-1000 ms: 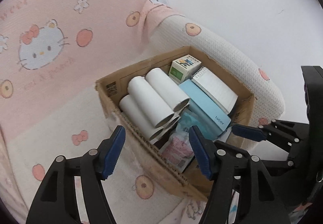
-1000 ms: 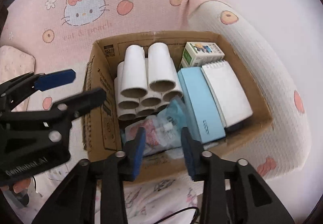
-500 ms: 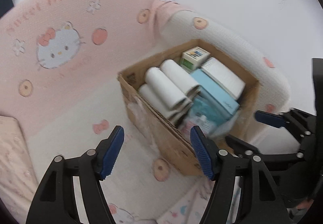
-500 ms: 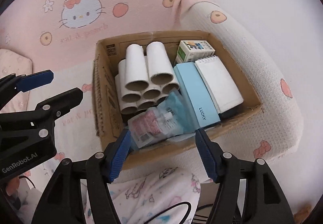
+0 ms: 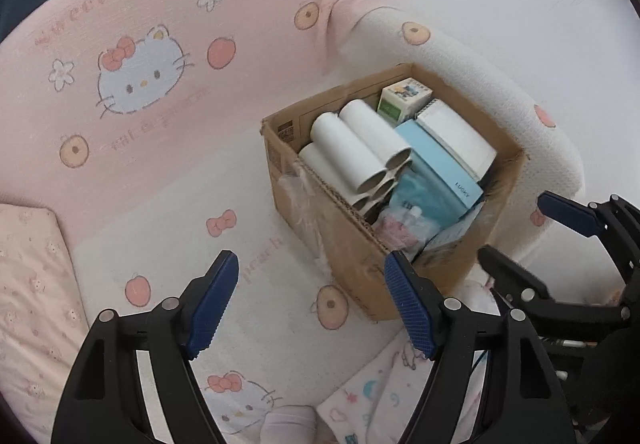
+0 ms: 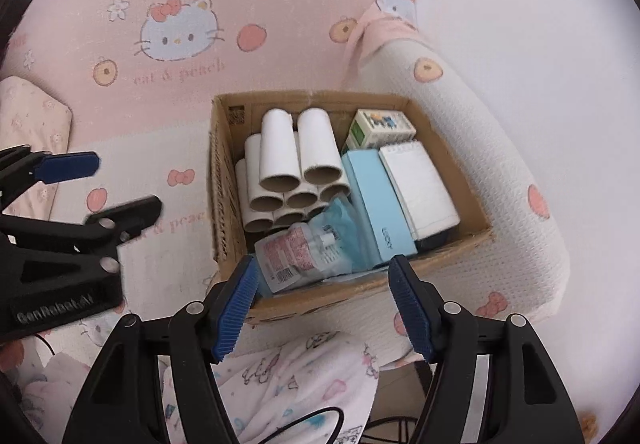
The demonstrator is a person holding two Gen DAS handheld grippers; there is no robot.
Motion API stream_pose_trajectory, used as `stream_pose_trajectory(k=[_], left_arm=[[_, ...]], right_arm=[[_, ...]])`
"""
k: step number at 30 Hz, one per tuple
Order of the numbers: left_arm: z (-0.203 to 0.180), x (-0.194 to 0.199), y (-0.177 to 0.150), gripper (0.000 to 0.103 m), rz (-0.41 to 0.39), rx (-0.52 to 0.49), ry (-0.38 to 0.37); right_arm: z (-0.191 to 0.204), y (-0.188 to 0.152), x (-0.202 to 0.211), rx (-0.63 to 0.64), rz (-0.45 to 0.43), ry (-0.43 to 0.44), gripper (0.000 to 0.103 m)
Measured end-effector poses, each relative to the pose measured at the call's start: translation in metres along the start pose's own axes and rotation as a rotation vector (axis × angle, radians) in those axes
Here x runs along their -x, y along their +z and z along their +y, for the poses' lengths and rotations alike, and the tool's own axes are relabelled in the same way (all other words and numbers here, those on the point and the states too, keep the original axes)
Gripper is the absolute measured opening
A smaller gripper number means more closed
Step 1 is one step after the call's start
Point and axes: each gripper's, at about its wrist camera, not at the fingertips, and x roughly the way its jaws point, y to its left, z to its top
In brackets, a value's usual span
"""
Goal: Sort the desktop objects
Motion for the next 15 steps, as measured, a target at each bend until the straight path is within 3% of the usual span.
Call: stream_pose_trajectory(k=[6, 12, 15], left_arm=[[-0.006, 0.010, 0.002, 0.080, -0.042, -0.042, 0.019], [-0.002, 0.006, 0.001, 0.081, -0.021, -0.023, -0.014], [-0.002, 0.005, 0.000, 0.081, -0.015, -0.024, 0.013]], right_arm=[[0.011, 0.000, 0.015, 0.055, -0.044, -0.013, 0.070], [0.015, 0.001, 0.016, 0.066, -0.048, -0.018, 0.070], [0.016, 0.001, 0.013, 0.066, -0.039, -0.016, 0.070]])
